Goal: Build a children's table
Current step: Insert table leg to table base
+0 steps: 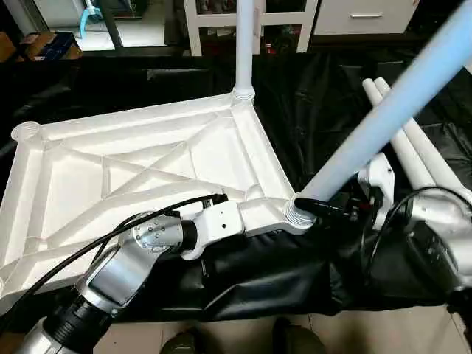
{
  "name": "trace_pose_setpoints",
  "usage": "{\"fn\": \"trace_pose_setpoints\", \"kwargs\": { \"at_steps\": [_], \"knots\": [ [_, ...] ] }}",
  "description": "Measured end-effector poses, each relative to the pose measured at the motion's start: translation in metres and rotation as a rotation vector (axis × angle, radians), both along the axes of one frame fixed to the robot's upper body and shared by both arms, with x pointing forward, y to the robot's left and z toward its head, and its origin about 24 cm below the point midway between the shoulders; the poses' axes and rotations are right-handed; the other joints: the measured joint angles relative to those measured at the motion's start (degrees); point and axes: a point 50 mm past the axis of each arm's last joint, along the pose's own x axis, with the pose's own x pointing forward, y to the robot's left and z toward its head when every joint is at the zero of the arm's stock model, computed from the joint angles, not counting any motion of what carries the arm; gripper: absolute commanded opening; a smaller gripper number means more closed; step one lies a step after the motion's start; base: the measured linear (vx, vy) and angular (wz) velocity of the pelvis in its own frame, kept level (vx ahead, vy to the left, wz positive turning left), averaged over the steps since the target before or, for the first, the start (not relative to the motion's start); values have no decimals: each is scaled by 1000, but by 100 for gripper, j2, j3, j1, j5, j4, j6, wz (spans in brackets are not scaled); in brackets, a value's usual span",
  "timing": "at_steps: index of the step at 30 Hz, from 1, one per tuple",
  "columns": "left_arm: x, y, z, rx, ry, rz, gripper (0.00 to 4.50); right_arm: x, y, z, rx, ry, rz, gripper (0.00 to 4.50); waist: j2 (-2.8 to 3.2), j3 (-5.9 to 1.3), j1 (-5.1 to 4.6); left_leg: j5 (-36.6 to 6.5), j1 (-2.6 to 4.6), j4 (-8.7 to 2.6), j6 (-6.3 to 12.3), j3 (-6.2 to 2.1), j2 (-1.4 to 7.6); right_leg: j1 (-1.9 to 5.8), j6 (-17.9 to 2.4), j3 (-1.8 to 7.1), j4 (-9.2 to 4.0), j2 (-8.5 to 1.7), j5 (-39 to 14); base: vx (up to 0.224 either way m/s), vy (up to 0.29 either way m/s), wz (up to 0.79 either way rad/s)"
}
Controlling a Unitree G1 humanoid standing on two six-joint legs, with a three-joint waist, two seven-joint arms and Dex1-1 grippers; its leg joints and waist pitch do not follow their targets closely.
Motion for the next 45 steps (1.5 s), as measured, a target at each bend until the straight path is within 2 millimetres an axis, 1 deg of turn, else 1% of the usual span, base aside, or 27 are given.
{"fn": "trace_pose_setpoints", "kwargs": {
  "at_steps": [3,4,5,8,11,14,18,20,22,23,26,27,28,29,30,31,32,34,35,36,38,42,45],
  "knots": [
    [-1,0,1,1,3,-15,0,2,-1,4,-19,48,36,185,-4,-2,4,39,1,1,19,13,0,-1,-2,22,35,0,1,0,0,0],
    [-1,0,1,4,3,-24,0,1,-2,4,-22,60,47,185,-27,-14,6,78,4,1,9,13,3,-2,-2,29,69,0,1,0,0,0],
    [-2,1,1,8,5,-27,0,2,-1,4,-18,69,52,185,-37,-23,1,105,8,1,12,13,8,0,-2,29,79,2,2,0,0,0],
    [-2,2,1,10,4,-26,0,8,2,0,14,101,43,185,-67,-38,-17,106,5,2,10,12,6,-3,-2,29,79,2,2,0,0,0],
    [0,4,2,18,-2,-18,0,11,5,-2,34,113,30,185,-101,-44,-62,106,5,3,9,10,5,-4,2,28,64,2,-1,0,0,0],
    [0,4,2,19,-6,-16,0,12,5,-2,33,114,25,185,-117,-35,-68,106,-2,3,9,10,0,-9,9,33,47,1,-6,0,0,0],
    [0,3,2,24,-6,-20,0,9,1,-2,21,116,25,185,-116,-40,-60,106,0,3,9,9,0,-7,14,33,39,1,-8,0,0,0],
    [-1,3,1,25,-1,-23,0,8,1,-3,21,120,23,185,-119,-49,-59,106,20,3,9,6,0,-13,16,32,38,1,-9,0,0,0],
    [-2,3,0,27,2,-25,0,7,0,-5,22,120,20,185,-126,-54,-65,105,37,3,8,5,-1,-1,32,32,35,1,-19,0,0,0],
    [-2,3,0,27,2,-25,0,7,0,-5,22,115,16,185,-130,-56,-65,105,38,2,8,0,-2,0,70,31,35,1,-42,0,0,0],
    [-1,3,0,27,0,-23,0,5,2,-11,85,107,-27,185,-147,-50,-75,104,40,-3,8,-4,-2,-1,86,28,29,2,-52,0,0,0],
    [-1,3,1,26,-2,-21,0,5,4,-13,123,112,-52,185,-142,-45,-84,104,46,-3,8,-6,-3,-2,87,26,26,1,-53,0,0,0],
    [0,4,3,23,-10,-18,0,5,3,-12,172,129,-91,185,-120,-17,-99,104,48,-3,8,-22,-12,-7,94,22,7,2,-57,0,0,0],
    [1,4,4,20,-15,-15,0,5,1,-11,195,146,-113,185,-97,5,-117,104,26,-12,8,-41,-21,-20,94,12,-31,2,-57,0,0,0],
    [1,4,6,16,-20,-13,0,5,0,-11,211,157,-125,185,-85,9,-128,104,-27,-22,8,-48,-34,-33,94,16,-55,1,-57,0,0,0],
    [2,5,7,13,-25,-10,0,6,-1,-8,216,159,-128,185,-66,18,-128,106,-85,-23,12,-48,-48,-73,89,31,-58,-4,-53,0,0,0],
    [2,5,8,12,-27,-10,0,7,-2,-6,210,160,-127,185,-57,16,-126,109,-115,-21,16,-45,-51,-91,83,41,-57,-5,-49,0,0,0],
    [2,4,8,11,-30,-12,0,7,-2,-4,202,164,-122,185,-60,21,-123,128,-112,-15,44,-8,-47,-101,13,61,-44,-7,25,0,0,0],
    [2,4,9,11,-31,-12,0,8,-2,-3,201,166,-120,185,-71,28,-121,129,-112,-14,44,-1,-46,-102,15,68,-40,-8,37,0,0,0],
    [2,4,9,10,-32,-13,0,9,-1,-1,200,169,-116,185,-78,34,-120,129,-113,-14,44,0,-46,-104,15,68,-39,-8,37,0,0,0],
    [2,3,10,7,-37,-18,0,9,-2,5,185,185,-107,185,-66,52,-113,129,-114,-14,44,0,-46,-111,15,68,-38,-8,37,0,0,0],
    [0,2,11,5,-37,-35,0,8,-3,9,172,215,-102,185,-66,54,-86,133,-112,-6,40,17,-44,-112,-7,94,-26,-8,156,0,0,0],
    [0,1,12,4,-40,-36,0,12,-6,11,203,241,-116,185,-61,51,-65,133,-113,-6,40,19,-43,-118,-6,99,-7,-8,178,0,0,0]
  ]
}}
